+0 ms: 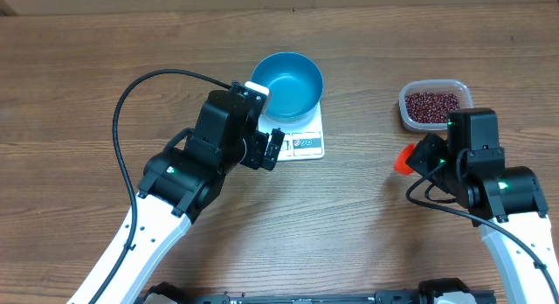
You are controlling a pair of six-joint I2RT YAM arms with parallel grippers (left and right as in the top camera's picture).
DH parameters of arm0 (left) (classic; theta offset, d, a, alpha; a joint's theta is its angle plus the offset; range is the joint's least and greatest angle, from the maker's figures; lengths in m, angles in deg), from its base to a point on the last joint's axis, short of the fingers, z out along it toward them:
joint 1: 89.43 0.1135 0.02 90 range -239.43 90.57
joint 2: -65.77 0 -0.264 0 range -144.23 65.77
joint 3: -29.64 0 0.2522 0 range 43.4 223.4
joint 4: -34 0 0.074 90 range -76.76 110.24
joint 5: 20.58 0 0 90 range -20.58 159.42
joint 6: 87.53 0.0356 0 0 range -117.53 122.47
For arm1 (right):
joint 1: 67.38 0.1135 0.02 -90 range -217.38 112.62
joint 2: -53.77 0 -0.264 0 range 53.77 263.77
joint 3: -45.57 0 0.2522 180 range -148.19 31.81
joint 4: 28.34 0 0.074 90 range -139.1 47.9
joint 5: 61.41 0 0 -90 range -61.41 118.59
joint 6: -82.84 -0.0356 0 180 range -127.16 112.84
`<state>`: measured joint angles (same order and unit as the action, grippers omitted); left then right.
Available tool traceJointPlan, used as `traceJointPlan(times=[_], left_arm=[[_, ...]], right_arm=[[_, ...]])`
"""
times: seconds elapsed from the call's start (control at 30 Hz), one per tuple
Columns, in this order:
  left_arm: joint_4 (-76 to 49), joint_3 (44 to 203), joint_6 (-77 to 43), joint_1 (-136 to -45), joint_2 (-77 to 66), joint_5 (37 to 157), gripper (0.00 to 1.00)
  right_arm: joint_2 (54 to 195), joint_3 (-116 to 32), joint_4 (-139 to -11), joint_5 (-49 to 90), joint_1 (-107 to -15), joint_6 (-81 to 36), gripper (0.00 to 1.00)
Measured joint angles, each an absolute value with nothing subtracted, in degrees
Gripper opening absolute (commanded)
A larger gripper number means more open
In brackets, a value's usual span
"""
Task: Scoop item into bowl and weigh 150g on scale
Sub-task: 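Move the red scoop over the bean tub with the right gripper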
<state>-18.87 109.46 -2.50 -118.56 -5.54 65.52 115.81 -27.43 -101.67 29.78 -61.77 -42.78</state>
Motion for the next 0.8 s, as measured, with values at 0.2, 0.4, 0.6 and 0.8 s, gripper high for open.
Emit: traceJointPlan(times=[0.2,0.4,0.6,0.8], left_arm=[[-18.9,109.46,-2.5,-118.56,-5.54,65.52,0.99],[-18.94,109.46,-2.5,-118.56,-5.54,65.52,0.99],[-18.94,109.46,-2.5,-118.56,-5.54,65.49,0.99],[-18.94,109.46,-2.5,-118.56,-5.54,65.49,0.99]], right_arm=[[116.95,-27.43,-100.49,33.56,-61.75,-37.25,0.04],[121.28,-27.46,-93.19,38.74,-61.75,-29.21,0.04],[121.78,-27.57,-83.05,46.26,-61.77,-22.19,0.04],[124.23,-27.98,-78.24,48.77,-61.77,-12.92,0.04]])
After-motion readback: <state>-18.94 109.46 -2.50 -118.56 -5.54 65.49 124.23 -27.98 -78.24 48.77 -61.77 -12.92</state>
